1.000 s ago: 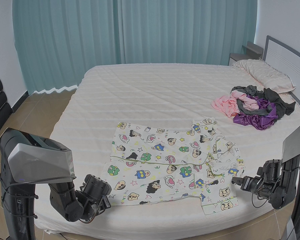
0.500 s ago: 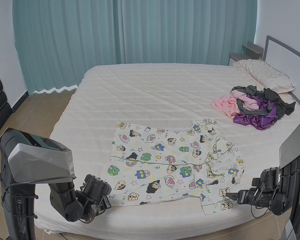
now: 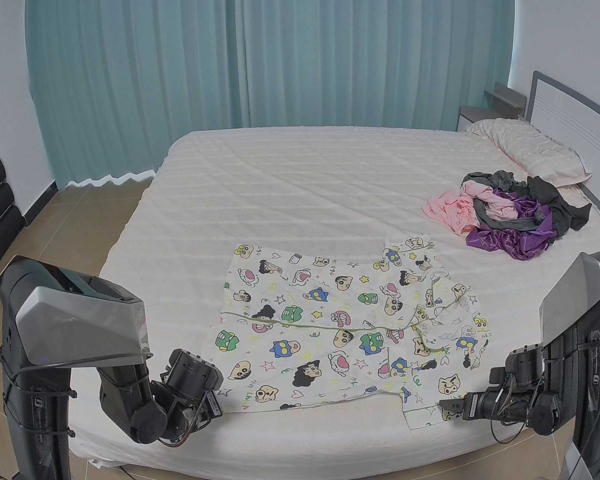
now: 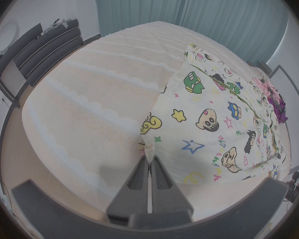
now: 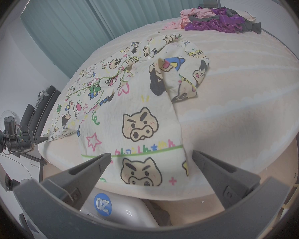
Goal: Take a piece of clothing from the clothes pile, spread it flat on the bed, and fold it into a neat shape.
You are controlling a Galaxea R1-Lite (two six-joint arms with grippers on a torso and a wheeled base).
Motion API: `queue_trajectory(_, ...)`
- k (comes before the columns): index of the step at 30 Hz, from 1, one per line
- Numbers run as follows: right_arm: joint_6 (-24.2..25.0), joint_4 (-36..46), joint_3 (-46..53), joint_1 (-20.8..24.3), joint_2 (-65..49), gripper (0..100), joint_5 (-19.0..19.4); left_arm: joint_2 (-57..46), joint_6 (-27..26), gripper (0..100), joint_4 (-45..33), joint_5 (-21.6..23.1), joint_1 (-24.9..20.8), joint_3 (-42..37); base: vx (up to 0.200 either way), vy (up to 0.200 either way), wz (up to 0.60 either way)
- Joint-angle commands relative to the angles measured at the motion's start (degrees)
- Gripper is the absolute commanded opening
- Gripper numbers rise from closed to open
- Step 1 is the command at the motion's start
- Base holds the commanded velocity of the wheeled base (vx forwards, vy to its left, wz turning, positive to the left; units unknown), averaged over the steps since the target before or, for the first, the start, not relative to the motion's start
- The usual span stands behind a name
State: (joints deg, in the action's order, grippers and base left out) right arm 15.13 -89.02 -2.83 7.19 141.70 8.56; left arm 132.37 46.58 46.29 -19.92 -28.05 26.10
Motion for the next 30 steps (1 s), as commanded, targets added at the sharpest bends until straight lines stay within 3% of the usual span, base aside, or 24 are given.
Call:
queue_trajectory(1, 0.08, -0.90, -1.74, 0.63, 1.73, 0, -0.21, 0.09, 0.00, 0, 0.03, -0.03, 0.01, 0.00, 0.000, 0.000, 0.00)
queue_trajectory(14, 0.43, -0.11, 2.83, -2.01, -4.51, 0, -0.12, -0.71, -0.09, 0, 0.12, -0.73, -0.60, -0.26, 0.000, 0.000, 0.00)
queue_trajectory(25, -0.71, 29.43, 2.83, -1.92, -27.53, 0, -0.47, -5.01, 0.35, 0, 3.28, -3.55, -1.74, -3.86, 0.000, 0.000, 0.00)
queue_trajectory(30, -2.03, 37.86, 2.83, -1.83, -34.56, 0, -0.65, -5.89, 0.88, 0, 4.16, -3.90, -2.80, -7.64, 0.000, 0.000, 0.00)
